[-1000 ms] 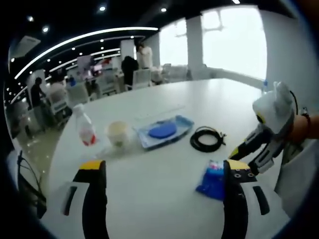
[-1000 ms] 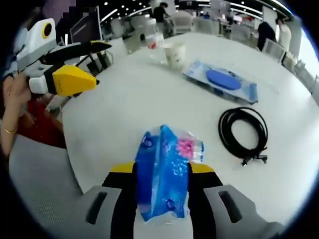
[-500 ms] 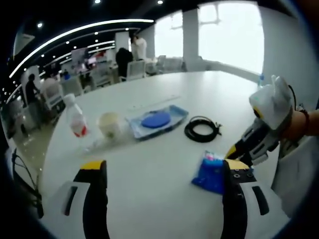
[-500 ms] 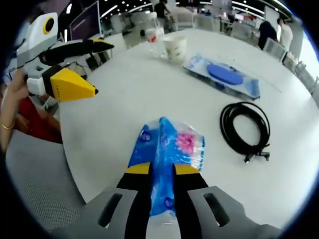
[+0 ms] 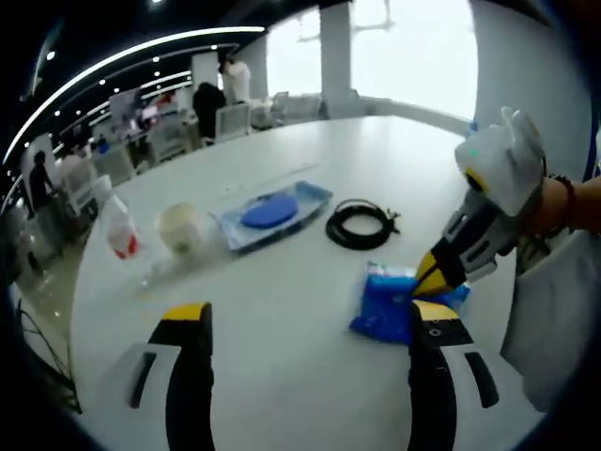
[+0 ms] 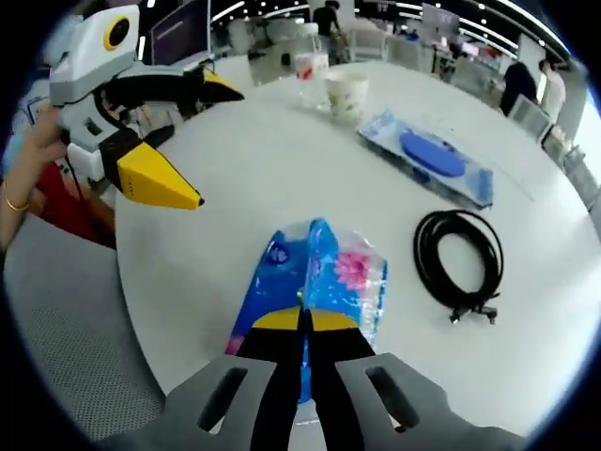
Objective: Arrange the tabletop items into an orderly group along one side of the table until the central work area is clear of visible clutter.
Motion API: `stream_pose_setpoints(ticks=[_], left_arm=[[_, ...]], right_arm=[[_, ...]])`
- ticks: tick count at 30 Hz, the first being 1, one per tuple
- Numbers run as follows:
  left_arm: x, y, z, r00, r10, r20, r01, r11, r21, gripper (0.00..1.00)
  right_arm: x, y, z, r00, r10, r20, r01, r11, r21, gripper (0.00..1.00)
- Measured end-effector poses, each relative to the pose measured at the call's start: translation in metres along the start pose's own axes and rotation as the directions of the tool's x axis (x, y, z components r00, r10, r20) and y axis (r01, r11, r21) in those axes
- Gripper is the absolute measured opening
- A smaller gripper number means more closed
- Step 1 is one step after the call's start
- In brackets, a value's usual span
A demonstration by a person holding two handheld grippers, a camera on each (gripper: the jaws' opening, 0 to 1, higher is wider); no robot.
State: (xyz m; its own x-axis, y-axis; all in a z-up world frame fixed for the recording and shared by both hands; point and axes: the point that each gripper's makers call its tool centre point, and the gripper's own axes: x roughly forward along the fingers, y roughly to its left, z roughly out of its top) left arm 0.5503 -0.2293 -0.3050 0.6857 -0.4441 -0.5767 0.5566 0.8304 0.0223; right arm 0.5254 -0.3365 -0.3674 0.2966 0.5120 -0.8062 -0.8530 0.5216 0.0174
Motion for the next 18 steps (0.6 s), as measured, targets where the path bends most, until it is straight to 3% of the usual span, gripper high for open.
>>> stream_pose_setpoints(ticks=[6,9,13,18], left_arm=[[0.006,-0.012,-0.001,0.999,-0.049,-0.006,0.049,0.999,0.007,0.74],[0.008,-0.017,-0.003,0.998,-0.068,-0.013,0.068,0.998,0.007,0.68],[0.009,-0.022,-0.001,0.996,-0.091,-0.007,0.091,0.996,0.009,0.60],[0.012,-0.027,-0.005,0.993,-0.114,-0.023,0.114,0.993,0.013,0.49]], right_arm=[[-0.011,0.004,0.015,1.000,-0.011,0.026,0.013,0.996,-0.087,0.01],[-0.015,0.010,0.022,0.999,0.005,0.033,0.000,0.988,-0.154,0.01],[-0.020,0.016,0.029,0.999,0.017,0.047,-0.009,0.985,-0.169,0.01],[-0.024,0.022,0.029,0.999,0.023,0.025,-0.016,0.970,-0.244,0.01]])
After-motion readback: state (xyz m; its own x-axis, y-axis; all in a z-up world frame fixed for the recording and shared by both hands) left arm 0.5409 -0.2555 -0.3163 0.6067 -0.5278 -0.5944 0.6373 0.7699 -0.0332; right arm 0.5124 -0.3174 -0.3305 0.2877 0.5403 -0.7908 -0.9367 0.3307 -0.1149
